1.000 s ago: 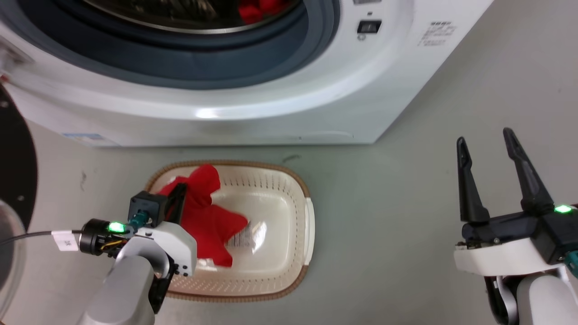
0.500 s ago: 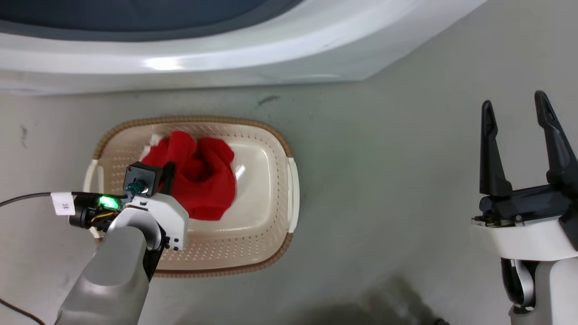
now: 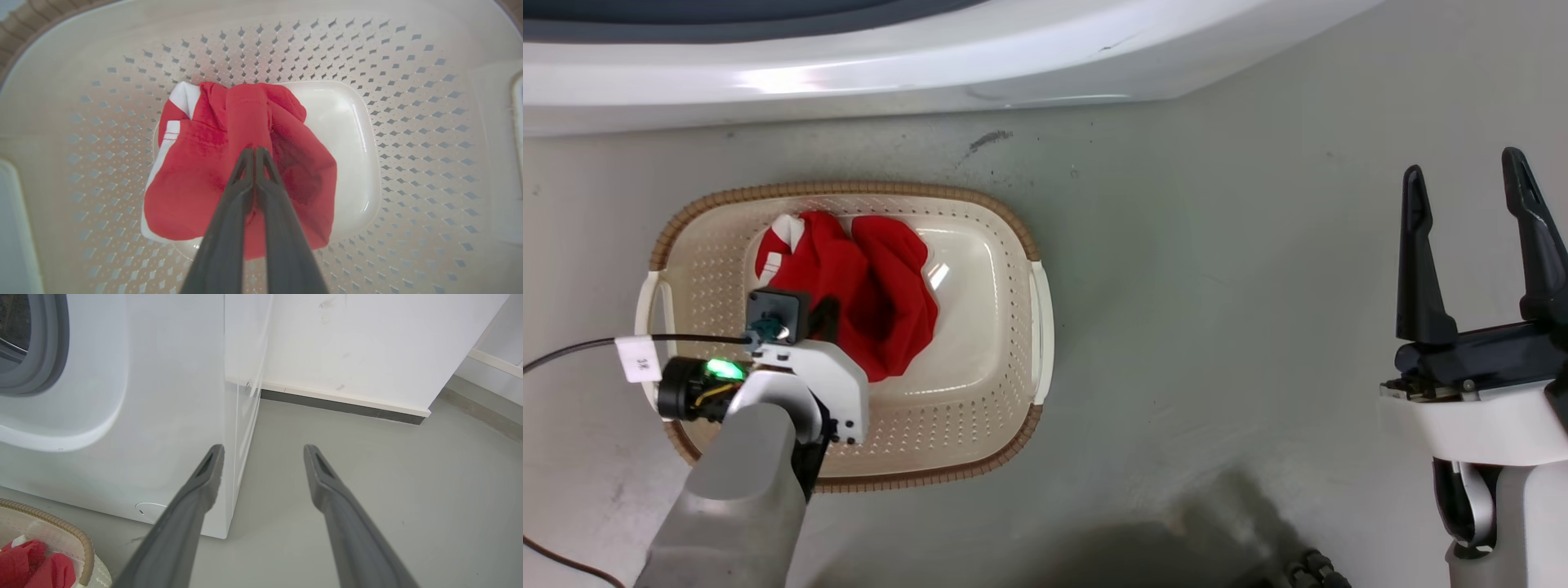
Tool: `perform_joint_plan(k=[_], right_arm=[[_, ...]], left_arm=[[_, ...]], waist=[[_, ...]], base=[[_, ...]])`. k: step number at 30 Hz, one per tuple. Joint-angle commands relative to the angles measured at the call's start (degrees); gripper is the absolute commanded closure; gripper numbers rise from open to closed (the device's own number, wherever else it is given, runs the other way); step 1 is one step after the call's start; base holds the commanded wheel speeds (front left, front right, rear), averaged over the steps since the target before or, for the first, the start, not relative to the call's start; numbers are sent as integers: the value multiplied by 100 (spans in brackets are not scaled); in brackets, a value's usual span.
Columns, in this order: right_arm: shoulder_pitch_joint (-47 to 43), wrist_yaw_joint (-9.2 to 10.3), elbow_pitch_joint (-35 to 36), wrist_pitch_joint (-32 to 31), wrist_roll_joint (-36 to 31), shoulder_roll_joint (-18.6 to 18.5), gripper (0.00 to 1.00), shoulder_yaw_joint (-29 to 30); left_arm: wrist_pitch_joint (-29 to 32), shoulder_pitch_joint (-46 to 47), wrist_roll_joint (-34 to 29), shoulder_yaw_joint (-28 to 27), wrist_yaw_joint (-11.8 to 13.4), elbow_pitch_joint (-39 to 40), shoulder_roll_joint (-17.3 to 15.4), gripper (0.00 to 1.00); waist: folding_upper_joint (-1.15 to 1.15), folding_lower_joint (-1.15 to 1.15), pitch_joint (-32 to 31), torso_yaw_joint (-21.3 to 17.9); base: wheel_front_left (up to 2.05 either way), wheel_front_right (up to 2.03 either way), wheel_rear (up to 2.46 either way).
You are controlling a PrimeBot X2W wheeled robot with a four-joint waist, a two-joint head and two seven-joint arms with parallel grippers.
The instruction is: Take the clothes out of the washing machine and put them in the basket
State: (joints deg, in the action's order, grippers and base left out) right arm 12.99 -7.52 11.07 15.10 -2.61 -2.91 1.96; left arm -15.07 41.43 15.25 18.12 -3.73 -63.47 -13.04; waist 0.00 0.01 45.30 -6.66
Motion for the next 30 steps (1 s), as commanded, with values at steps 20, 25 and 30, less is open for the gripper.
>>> perform_joint_plan(k=[20, 25, 30], right_arm=[[-279, 6, -538, 10, 75, 3, 0, -32], [-543, 6, -772, 10, 191, 5, 0, -25], [-696, 6, -902, 10, 255, 4, 0, -82]], left_arm=[[-14, -1170, 31, -282, -361, 1554, 66, 0], [-14, -1773, 87, -414, -372, 2729, 0, 0], [-14, -2188, -26, -625, -374, 3402, 21, 0]], waist=[[0, -1, -1800, 268], [0, -1, -2406, 306], [0, -1, -2746, 247]], base=[[0, 0, 0], [0, 0, 0], [0, 0, 0]])
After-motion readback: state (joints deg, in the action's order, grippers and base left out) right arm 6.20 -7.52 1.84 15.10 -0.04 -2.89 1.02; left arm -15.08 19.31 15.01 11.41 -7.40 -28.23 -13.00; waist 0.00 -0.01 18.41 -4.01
